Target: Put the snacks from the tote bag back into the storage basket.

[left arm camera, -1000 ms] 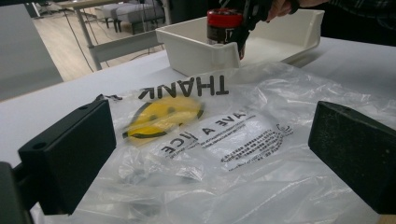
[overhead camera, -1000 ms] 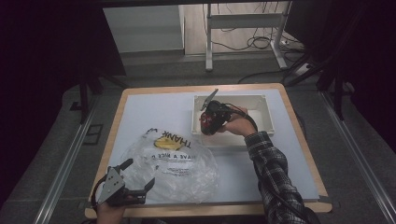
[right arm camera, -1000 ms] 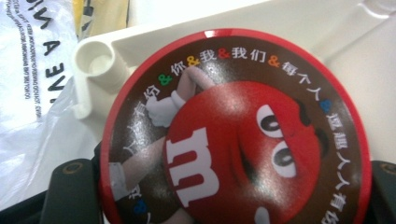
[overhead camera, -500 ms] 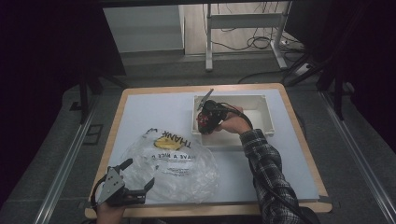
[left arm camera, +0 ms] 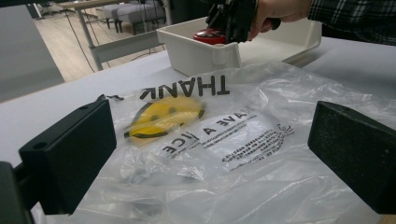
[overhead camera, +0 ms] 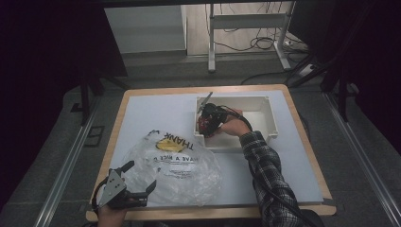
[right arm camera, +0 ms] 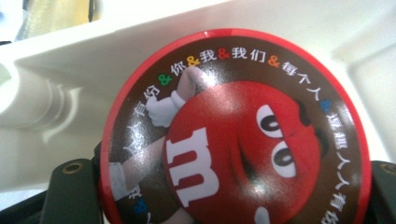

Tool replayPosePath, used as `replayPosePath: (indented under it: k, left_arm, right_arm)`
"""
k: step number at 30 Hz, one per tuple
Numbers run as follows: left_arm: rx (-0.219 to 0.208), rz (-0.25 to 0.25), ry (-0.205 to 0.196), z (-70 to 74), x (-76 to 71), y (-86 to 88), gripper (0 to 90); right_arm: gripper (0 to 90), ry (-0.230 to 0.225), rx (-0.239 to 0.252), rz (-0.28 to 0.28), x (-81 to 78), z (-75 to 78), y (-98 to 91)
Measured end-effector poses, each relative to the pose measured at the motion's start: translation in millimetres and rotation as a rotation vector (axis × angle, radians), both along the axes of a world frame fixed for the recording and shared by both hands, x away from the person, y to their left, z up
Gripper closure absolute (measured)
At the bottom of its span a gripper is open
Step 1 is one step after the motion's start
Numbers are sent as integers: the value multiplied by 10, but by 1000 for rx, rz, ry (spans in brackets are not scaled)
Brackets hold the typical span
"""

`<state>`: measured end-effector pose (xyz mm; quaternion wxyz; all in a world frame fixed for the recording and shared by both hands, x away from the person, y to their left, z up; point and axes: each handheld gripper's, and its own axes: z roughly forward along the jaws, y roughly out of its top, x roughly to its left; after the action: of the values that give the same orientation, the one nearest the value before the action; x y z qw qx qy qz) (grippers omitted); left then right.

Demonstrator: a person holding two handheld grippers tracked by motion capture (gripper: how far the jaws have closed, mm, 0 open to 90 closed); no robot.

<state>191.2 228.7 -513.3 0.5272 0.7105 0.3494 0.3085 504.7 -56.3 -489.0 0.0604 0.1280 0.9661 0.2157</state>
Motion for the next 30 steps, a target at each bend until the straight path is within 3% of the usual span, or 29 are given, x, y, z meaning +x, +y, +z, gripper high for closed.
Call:
replayPosePath:
  k: [13,30]
  left_arm:
    - [11,0,1,-3,0,-7,13]
    - [25,-3,2,-6,0,-19,14]
  right_arm:
    - [255,9,21,-59,49,-79,-7]
    - [233,-27,42,-56,25,-111,-11]
